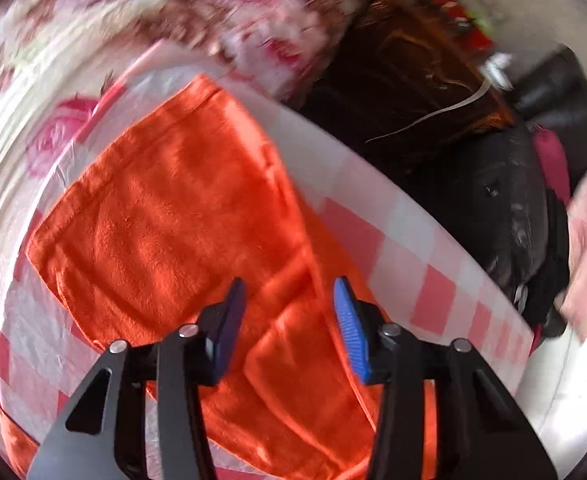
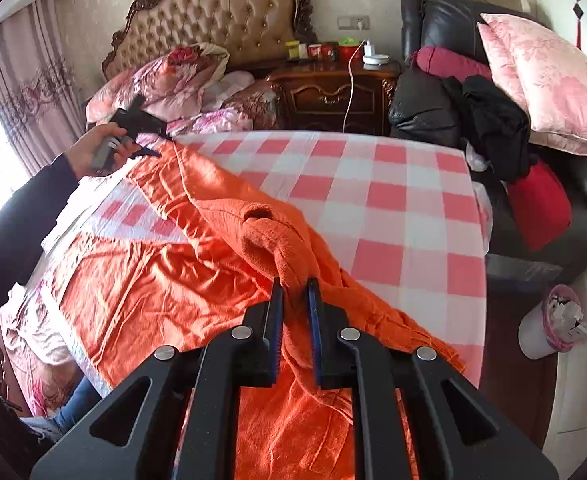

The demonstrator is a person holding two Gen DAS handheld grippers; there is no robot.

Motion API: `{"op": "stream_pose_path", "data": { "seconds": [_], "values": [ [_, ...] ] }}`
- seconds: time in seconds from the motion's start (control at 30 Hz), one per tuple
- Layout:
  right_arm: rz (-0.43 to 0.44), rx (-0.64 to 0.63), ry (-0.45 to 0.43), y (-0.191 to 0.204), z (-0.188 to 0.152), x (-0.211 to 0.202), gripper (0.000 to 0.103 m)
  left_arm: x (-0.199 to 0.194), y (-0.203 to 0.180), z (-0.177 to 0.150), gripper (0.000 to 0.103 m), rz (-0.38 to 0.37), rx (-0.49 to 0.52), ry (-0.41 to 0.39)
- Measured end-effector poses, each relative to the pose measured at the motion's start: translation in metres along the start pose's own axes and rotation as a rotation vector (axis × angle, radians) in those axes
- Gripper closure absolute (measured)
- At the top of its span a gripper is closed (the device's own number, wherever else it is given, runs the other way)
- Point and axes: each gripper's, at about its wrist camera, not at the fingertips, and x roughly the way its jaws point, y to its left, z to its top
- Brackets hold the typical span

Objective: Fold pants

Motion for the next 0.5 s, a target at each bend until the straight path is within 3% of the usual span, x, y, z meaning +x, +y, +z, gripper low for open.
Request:
{"op": "stream_pose_path", "data": {
  "seconds": [0.2,0.27,0.33,0.4,0.5],
  "values": [
    [-0.005,0.026,-0.03,-0.016,0.013,-0.008,0.092,0.003,0.004,0.027,0.058,-0.069,-0.095,0.056],
    [-0.01,0.024,-0.03,-0.017,0.014,-0.008,0.092,0.003,-0.001,0.035,0.06,-0.04,-0.095,0.053],
    [-0.021,0.019,-0.026,-0.017,0.015,-0.007,0.092,0.009,-0.008,0.036,0.084,-0.034,-0.089,0.06],
    [-0.038,0.029,-0.02,-0.021,0.017,-0.004,0.092,0.011,-0.015,0.039,0.1,-0.04,-0.074,0.072],
    [-0.066,0.034,-0.015,-0.029,0.025,0.001,0.093,-0.002,-0.023,0.044,0.102,-0.048,-0.046,0.045]
  ]
}}
